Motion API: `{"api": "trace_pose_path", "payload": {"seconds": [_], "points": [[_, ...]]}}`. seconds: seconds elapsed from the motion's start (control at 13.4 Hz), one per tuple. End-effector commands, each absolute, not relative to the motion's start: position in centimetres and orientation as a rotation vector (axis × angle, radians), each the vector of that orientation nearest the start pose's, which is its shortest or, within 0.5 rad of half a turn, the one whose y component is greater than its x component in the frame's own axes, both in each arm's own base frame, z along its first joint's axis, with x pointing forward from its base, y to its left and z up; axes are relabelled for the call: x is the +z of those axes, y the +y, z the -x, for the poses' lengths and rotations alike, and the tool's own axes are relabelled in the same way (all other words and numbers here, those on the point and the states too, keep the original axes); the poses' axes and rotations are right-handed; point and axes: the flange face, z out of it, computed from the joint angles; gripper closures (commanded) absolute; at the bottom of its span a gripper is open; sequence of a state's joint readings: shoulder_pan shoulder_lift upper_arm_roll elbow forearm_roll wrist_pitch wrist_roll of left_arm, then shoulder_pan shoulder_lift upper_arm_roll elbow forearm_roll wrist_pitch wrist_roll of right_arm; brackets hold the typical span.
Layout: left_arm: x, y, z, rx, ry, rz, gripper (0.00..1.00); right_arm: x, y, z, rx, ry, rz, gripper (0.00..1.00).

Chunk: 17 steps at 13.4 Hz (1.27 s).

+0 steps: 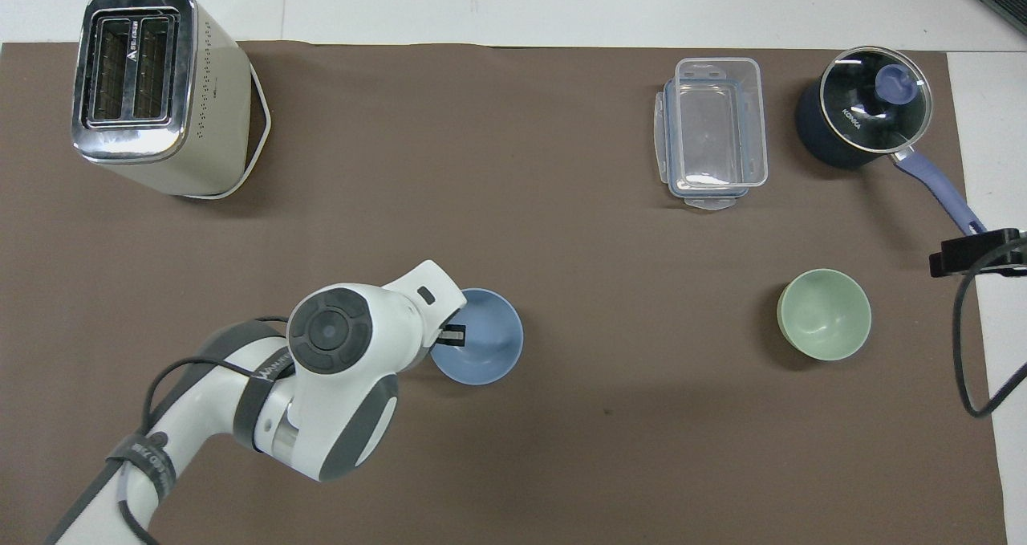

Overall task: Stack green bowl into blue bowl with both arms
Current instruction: 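Slide the blue bowl toward the table center with the left gripper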

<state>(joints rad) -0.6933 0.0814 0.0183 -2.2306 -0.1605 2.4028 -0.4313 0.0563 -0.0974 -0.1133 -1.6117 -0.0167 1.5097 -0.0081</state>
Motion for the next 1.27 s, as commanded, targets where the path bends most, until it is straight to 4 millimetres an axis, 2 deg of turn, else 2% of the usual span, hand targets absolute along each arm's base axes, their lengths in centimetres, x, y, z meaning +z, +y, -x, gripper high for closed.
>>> {"api": "trace_pose_path", "payload": {"seconds": [0.0, 0.3, 0.37, 0.45, 0.6, 0.67, 0.82, 0.97, 1.2], "points": [[34.2, -36.4, -41.7, -0.028, 0.187, 3.326, 1.0, 65.2, -3.9, -50.9, -0.008, 0.049, 3.152, 0.0], [34.0, -37.0, -40.6, 0.027, 0.212, 3.314, 0.98, 65.2, -3.9, -50.9, -0.005, 0.049, 3.152, 0.0], [34.1, -37.0, -40.7, 0.031, 0.209, 3.314, 0.83, 65.2, -3.9, -50.9, -0.005, 0.051, 3.152, 0.0], [34.2, -37.0, -40.8, 0.027, 0.207, 3.316, 0.62, 65.0, -3.8, -51.0, -0.006, 0.055, 3.146, 0.0], [34.9, -37.5, -41.5, 0.007, 0.211, 3.326, 0.32, 64.4, -3.7, -51.1, 0.001, 0.057, 3.14, 0.0], [35.3, -37.3, -41.7, -0.002, 0.203, 3.331, 0.2, 63.6, -3.7, -51.4, 0.015, 0.052, 3.14, 0.0], [37.3, -36.5, -42.2, 0.022, 0.212, 3.327, 0.03, 60.4, -4.1, -51.7, 0.027, 0.045, 3.139, 0.0], [38.8, -34.3, -43.9, 0.01, 0.169, 3.324, 0.0, 57.3, -4.8, -52.1, 0.037, 0.023, 3.137, 0.0], [41.2, -29.0, -45.7, 0.028, 0.257, 3.267, 0.0, 52.5, -5.8, -52.3, 0.036, -0.116, 3.134, 0.0]]}}
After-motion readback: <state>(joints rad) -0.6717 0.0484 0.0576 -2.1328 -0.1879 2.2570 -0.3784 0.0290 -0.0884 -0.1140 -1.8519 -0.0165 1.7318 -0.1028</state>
